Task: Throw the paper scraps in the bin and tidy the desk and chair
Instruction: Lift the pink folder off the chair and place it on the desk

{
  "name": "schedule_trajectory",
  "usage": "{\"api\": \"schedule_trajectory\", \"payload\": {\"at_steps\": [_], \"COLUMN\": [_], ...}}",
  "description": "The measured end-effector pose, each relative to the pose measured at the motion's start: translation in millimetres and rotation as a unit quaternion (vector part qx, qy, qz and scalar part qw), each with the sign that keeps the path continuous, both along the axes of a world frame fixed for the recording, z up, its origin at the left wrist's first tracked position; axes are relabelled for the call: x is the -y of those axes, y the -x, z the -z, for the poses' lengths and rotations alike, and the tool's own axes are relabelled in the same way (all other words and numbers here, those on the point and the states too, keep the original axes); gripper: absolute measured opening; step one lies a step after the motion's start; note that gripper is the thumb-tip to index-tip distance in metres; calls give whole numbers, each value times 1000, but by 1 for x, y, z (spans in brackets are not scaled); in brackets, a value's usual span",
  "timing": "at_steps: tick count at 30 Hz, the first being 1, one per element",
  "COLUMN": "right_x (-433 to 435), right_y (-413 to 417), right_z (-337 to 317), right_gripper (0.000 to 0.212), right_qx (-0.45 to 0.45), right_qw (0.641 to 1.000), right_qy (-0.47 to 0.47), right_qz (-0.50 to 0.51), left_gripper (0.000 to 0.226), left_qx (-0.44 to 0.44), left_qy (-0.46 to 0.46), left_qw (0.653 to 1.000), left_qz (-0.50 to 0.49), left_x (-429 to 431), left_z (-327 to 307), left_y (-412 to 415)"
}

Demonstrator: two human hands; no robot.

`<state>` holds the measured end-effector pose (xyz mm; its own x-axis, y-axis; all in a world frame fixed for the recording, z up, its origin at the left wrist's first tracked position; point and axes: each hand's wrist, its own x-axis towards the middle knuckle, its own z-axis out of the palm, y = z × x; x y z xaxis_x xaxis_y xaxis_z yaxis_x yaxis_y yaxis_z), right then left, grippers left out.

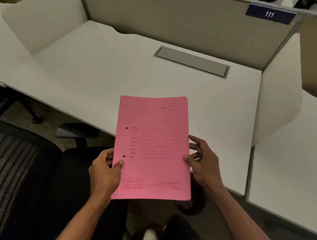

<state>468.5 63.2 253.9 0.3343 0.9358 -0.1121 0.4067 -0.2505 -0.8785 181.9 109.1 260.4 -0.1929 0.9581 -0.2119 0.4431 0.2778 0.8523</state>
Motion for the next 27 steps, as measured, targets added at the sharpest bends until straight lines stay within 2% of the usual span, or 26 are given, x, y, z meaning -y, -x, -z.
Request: {"api": "schedule_trajectory", "payload": {"at_steps": [11,27], "right_x": [-115,-365], "right_y": [-19,-62], "right_z": [10,38], "right_gripper": [66,74], "right_qx": [-18,-72], "right_qw": [1000,996], "right_qy": [11,22], "right_qz": [-13,-56], "left_gripper": [43,38], "left_qx": [-9,-78], "left_qy": [21,18], "left_qw": [1000,995], "left_qz": [-17,-59], "left_x": [-111,-364], "left_z": [17,36], "left_y": [-18,-64]}}
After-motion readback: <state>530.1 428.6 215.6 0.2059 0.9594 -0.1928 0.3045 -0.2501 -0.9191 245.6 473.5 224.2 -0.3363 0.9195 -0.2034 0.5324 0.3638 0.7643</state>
